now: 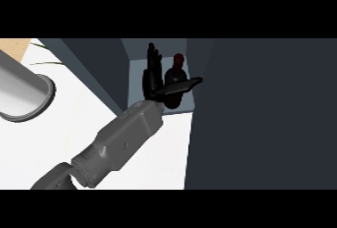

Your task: Pick up the wine, place it into the cabinet and close the cabinet

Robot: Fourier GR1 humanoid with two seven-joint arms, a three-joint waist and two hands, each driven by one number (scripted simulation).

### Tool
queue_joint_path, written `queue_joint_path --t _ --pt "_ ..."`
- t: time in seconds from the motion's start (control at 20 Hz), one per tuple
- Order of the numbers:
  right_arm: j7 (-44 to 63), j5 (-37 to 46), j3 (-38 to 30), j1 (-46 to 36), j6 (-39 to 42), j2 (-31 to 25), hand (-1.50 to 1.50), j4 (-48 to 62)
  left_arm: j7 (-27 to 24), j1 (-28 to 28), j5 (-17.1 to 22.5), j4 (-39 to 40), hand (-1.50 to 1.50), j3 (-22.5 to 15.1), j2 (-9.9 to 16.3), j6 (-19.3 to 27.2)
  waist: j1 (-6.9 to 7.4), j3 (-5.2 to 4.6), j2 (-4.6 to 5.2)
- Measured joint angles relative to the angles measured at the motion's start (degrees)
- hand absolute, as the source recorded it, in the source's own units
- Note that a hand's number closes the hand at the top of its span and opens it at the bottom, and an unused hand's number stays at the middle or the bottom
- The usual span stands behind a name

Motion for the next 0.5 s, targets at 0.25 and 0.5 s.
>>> queue_joint_path --t 0.25,0.5 --pt "0.07 0.08 0.06 1.28 0.16 -0.16 -1.5 -0.16 -1.2 0.97 1.36 -2.55 -1.5 -1.4 -0.04 -0.93 0.94 0.01 -0.25" --pt "1.0 -0.08 -0.88 0.54 -0.41 -0.51 -1.5 -0.31 -2.06 2.56 2.36 -6.04 -1.5 -4.01 0.02 -0.77 2.08 0.02 -0.55"
